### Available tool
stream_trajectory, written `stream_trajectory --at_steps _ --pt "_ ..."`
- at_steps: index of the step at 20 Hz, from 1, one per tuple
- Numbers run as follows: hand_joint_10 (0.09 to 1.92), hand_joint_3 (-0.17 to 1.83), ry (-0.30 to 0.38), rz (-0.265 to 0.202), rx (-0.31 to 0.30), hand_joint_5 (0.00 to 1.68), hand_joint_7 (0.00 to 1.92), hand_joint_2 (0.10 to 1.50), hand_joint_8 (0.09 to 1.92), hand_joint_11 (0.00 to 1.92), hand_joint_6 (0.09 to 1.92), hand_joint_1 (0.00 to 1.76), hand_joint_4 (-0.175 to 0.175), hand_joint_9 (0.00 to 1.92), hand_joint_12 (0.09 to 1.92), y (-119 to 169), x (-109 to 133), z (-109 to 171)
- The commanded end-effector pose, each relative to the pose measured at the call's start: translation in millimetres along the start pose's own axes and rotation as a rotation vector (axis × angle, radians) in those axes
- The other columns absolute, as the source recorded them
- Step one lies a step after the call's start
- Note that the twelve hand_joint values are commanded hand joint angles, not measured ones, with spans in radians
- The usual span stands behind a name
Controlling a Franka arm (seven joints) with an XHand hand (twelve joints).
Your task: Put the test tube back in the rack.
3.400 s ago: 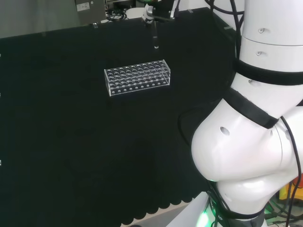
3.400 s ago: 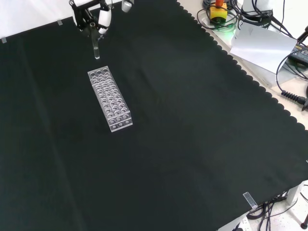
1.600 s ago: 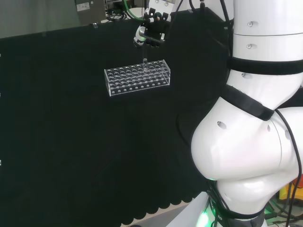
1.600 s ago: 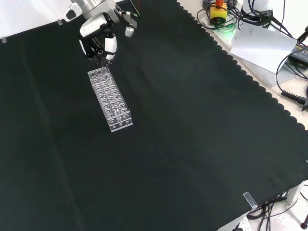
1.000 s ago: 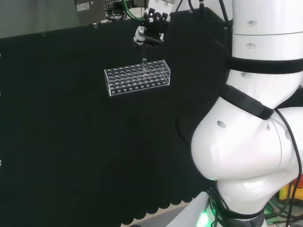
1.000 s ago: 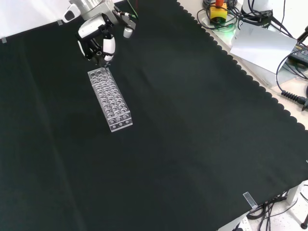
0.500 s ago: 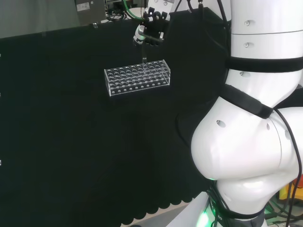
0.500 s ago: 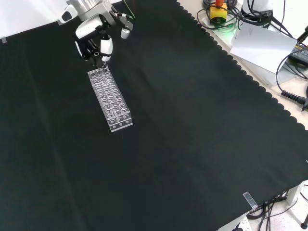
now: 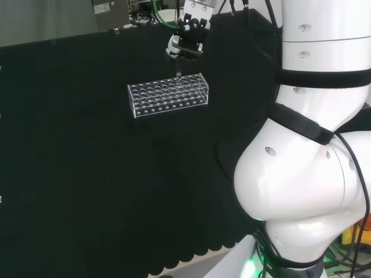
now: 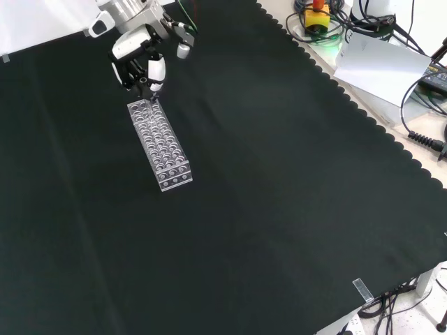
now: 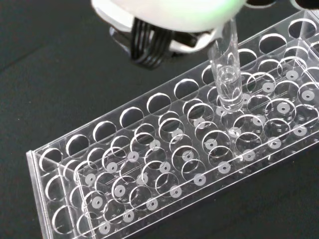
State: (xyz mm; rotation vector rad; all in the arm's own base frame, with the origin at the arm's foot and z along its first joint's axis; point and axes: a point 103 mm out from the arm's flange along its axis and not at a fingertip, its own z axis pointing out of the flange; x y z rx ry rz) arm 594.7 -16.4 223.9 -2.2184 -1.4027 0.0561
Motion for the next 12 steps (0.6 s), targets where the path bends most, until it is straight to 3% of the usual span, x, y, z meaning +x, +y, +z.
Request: stream_trajectory --at_steps 1,12 --pt "0.42 0.61 0.001 -0.004 0.003 1.36 1.74 0.66 0.46 1.19 0.48 1.23 -0.175 1.66 0.92 1 -2 1" --pt "0.42 0.61 -0.002 0.017 0.028 1.36 1.74 0.66 0.46 1.19 0.48 1.23 -0.175 1.66 0.92 14 -4 10"
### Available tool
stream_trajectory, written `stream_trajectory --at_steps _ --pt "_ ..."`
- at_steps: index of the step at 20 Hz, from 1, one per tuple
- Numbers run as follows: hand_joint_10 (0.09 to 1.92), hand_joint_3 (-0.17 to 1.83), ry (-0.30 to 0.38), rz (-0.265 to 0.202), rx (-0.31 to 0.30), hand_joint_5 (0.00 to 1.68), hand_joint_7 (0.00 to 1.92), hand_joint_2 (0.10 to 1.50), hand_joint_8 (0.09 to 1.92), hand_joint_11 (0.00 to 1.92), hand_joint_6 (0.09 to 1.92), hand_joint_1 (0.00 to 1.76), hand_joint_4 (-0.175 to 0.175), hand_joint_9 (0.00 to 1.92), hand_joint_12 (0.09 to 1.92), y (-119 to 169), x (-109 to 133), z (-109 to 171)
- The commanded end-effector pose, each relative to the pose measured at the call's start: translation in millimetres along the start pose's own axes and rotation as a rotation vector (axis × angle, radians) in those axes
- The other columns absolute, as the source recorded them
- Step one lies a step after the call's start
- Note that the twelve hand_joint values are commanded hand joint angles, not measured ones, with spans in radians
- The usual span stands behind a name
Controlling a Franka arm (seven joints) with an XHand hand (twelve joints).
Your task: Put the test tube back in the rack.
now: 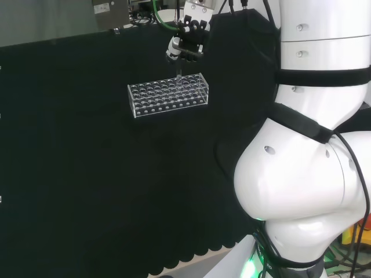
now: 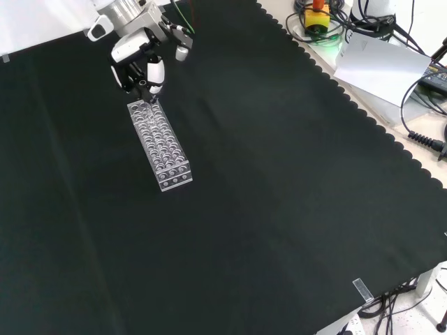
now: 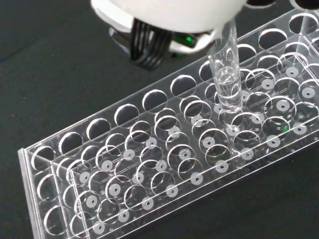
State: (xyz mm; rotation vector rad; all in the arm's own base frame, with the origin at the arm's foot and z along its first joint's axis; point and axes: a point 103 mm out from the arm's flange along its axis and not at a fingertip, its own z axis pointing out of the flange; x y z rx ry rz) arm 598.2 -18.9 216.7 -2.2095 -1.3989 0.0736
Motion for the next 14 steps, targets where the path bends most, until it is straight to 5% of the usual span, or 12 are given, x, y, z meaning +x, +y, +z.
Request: stream_trajectory --at_steps 1,14 --pt "0.42 0.61 0.007 0.016 0.012 1.36 1.74 0.66 0.46 1.19 0.48 1.23 -0.175 1.66 0.92 8 -2 6" --pt "0.42 0.61 0.000 0.015 0.046 1.36 1.74 0.66 0.46 1.19 0.48 1.23 -0.175 1.66 0.92 22 -12 35"
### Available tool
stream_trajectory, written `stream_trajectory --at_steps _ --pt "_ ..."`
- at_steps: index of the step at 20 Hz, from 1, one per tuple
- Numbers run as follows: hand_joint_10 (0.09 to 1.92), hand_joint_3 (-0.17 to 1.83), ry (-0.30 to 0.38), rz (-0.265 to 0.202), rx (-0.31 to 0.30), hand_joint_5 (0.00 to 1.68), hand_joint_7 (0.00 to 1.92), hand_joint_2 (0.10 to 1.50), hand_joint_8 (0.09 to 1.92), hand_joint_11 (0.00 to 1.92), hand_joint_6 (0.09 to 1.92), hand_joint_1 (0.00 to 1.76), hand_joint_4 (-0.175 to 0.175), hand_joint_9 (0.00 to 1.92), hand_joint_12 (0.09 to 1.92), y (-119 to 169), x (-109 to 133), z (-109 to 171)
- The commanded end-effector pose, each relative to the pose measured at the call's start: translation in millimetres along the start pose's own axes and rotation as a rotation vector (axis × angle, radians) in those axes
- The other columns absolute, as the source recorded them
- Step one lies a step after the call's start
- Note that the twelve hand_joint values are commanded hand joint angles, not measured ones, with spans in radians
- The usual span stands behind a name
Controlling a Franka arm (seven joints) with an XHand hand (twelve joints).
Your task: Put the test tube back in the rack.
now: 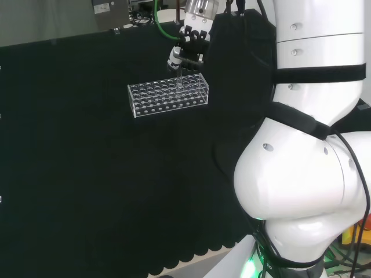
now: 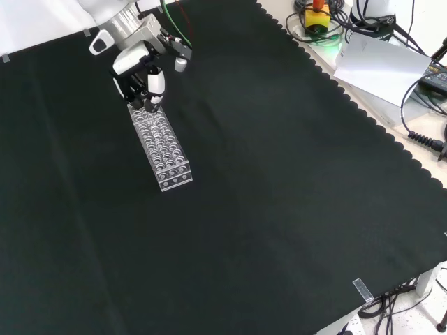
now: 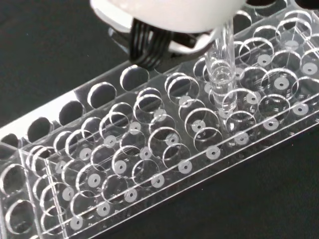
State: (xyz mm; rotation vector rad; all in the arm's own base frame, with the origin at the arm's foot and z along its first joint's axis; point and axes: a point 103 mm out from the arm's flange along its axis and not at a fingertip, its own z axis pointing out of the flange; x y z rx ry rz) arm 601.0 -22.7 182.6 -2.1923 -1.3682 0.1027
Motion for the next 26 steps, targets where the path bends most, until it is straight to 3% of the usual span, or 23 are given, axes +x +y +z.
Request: stream_trajectory --at_steps 1,8,13,14,16,19,23,26 --pt "0.42 0.61 -0.002 -0.002 0.016 1.36 1.74 0.66 0.46 1.19 0.48 1.23 -0.175 1.66 0.92 4 -2 10" --pt "0.42 0.61 -0.007 -0.006 0.046 1.36 1.74 0.66 0.46 1.19 0.48 1.23 -0.175 1.66 0.92 7 -3 24" --pt "0.44 0.60 0.041 -0.010 0.095 1.34 1.70 0.67 0.47 1.12 0.52 1.22 -0.175 1.61 1.03 9 -7 20" --pt "0.47 0.63 0.048 -0.012 0.106 1.32 1.58 0.66 0.51 1.08 0.55 1.25 -0.175 1.57 1.08 9 -8 19" --pt "0.52 0.46 0.061 -0.020 0.115 1.23 1.34 0.77 0.62 0.89 0.64 1.29 -0.175 1.42 1.23 7 -8 17" --pt "0.69 0.29 0.067 -0.029 0.112 1.15 1.24 0.89 0.72 0.71 0.75 1.19 -0.119 1.21 1.36 3 -8 16" --pt "0.79 0.69 0.070 -0.048 0.118 0.93 1.04 0.62 0.83 0.60 0.75 1.15 -0.106 1.00 1.40 -4 -8 12" --pt "0.80 0.79 0.077 -0.055 0.116 0.86 0.92 0.56 0.87 0.55 0.77 1.15 -0.086 0.90 1.42 -11 -9 6"
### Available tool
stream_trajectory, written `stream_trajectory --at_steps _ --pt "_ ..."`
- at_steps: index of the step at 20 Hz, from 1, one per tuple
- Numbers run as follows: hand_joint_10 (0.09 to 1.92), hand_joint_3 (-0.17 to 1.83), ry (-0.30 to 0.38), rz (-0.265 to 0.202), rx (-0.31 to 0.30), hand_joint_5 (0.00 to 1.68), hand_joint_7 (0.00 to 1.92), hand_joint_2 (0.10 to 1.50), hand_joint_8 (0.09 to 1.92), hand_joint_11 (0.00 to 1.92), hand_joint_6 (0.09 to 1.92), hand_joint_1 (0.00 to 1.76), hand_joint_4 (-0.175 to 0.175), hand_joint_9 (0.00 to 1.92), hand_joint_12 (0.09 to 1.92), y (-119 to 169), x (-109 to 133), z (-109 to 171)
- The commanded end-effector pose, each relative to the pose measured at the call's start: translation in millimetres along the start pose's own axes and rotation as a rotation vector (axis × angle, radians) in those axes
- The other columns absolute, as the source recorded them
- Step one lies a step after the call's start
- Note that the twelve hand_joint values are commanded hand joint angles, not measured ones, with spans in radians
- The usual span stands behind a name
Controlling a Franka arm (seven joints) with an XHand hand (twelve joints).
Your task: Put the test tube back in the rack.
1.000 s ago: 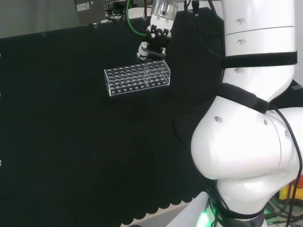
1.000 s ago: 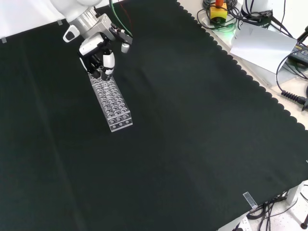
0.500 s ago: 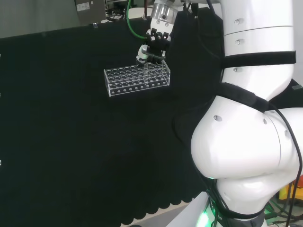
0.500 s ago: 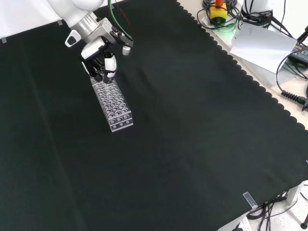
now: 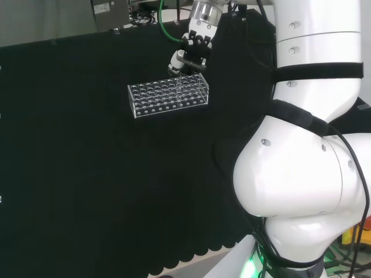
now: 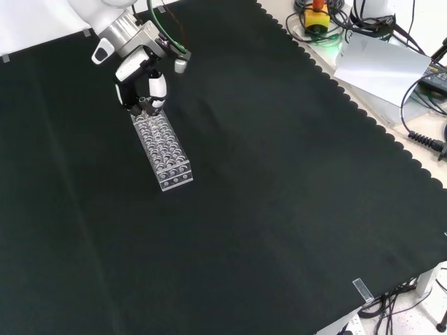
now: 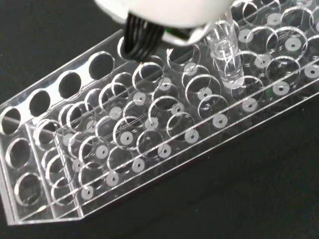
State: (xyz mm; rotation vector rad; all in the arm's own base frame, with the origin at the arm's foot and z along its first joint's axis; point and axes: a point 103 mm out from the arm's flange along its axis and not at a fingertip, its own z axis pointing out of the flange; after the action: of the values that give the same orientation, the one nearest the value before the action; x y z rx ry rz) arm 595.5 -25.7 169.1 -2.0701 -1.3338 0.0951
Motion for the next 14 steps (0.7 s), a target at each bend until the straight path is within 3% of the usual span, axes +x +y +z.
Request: stream_trajectory --at_steps 1,14 --pt "0.81 0.80 0.017 -0.028 0.008 0.84 0.89 0.55 0.88 0.53 0.77 1.14 -0.081 0.88 1.42 -18 0 -7" --pt "0.85 0.79 0.024 -0.090 -0.070 0.67 0.63 0.54 0.91 0.40 0.81 1.11 -0.039 0.62 1.47 -71 14 -62"
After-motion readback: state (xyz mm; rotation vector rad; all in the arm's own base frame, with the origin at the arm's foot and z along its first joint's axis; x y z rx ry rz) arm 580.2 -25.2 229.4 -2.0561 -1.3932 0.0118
